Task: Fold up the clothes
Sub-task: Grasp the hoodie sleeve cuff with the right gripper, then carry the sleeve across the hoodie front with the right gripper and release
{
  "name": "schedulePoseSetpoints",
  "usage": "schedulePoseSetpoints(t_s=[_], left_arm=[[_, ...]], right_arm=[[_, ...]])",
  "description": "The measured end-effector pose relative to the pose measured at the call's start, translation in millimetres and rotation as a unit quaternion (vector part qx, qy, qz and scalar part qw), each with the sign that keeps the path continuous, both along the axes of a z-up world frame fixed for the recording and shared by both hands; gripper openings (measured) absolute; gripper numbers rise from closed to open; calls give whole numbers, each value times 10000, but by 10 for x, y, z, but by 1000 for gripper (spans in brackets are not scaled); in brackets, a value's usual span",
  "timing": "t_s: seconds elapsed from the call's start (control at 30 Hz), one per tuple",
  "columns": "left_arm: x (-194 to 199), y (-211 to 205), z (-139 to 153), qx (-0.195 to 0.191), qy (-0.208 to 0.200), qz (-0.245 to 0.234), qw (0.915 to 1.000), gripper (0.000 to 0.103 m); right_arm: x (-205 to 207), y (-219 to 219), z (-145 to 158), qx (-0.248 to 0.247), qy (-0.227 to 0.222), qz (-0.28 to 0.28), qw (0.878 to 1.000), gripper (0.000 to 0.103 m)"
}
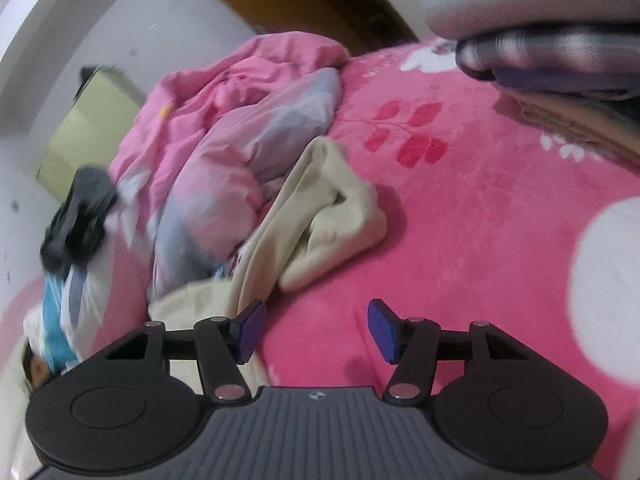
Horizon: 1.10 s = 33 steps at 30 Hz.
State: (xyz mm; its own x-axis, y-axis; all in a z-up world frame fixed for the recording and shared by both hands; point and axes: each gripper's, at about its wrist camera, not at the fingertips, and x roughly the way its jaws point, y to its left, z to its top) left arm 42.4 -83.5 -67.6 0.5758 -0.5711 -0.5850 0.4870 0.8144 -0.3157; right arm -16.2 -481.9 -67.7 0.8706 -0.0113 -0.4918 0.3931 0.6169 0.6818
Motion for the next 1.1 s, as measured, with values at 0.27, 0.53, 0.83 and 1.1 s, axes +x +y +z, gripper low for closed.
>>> schedulePoseSetpoints(t_s=[0.27, 0.53, 0.83, 1.1], left_arm=[[10, 60, -108, -28, -2, 37, 10000, 75], [14, 59, -126, -48, -70, -17, 10000, 75], [23, 63, -132, -77, -91, -31, 9999, 75], [50, 98, -140, -212, -34, -41, 9998, 75]], right_arm=[[661, -403, -316, 594, 453, -413, 9964, 57], [1123, -122, 398, -3299, 1078, 409, 9370, 16], [1527, 419, 478, -7919, 2096, 634, 5700, 13], [1641, 1088, 627, -9088, 785, 341, 4084, 13]])
